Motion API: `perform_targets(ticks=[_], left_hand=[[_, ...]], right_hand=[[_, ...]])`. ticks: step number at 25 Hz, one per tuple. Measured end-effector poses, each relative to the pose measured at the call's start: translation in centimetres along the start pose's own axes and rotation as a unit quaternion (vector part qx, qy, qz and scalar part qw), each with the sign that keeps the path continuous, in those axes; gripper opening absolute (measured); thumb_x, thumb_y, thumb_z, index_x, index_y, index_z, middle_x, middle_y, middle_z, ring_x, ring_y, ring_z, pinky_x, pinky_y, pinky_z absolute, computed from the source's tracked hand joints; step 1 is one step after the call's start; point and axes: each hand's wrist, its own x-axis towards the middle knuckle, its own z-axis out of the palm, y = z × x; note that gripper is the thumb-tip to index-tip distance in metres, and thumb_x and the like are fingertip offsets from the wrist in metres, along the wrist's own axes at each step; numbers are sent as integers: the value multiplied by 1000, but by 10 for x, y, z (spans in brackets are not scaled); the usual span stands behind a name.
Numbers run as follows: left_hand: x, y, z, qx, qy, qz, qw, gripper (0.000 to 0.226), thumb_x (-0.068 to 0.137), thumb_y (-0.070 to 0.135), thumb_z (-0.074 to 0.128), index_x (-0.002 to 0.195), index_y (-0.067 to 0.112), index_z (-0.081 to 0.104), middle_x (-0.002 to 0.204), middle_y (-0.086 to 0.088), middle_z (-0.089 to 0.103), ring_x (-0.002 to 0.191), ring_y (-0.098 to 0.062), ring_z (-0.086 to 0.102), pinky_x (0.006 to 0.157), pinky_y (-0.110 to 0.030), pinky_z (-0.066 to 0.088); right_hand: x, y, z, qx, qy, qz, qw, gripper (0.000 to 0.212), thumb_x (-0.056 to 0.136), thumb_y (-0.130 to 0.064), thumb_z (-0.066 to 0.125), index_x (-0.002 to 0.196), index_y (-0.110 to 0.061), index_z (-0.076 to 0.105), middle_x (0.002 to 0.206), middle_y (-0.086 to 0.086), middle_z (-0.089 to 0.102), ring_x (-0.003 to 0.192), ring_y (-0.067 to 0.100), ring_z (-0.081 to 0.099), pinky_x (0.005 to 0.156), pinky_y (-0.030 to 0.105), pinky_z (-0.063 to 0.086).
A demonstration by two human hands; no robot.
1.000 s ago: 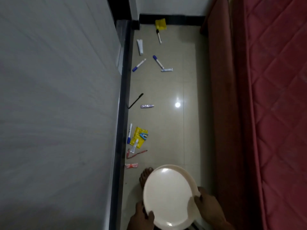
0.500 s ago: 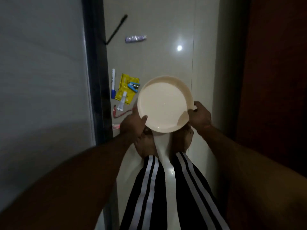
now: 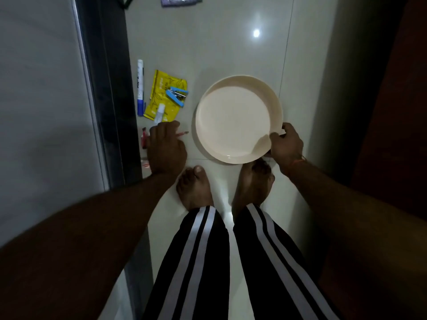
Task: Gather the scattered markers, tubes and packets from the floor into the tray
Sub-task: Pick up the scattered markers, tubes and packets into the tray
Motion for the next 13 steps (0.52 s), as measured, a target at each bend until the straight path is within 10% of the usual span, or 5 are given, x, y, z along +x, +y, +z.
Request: perform_targets(ticks=[5, 13], left_hand=[[17, -23, 13, 66, -84, -47, 993, 15, 90, 11, 62, 103, 11, 70, 104, -20, 70, 101, -44, 65, 91, -52, 53], [6, 56, -57, -338, 68, -128, 930, 12, 100, 16, 65, 110, 9, 68, 100, -5, 72, 86, -23, 69, 75, -32, 56]], right_hand=[[16, -1, 3, 31, -6, 36, 999, 35, 95, -18, 54, 130, -18, 56, 115, 5, 57, 111, 38, 62, 73, 51, 66], [7, -3, 0, 66, -56, 78, 993, 28, 95, -21, 55, 122, -27, 53, 119, 7, 58, 116, 43, 61, 86, 59, 63]])
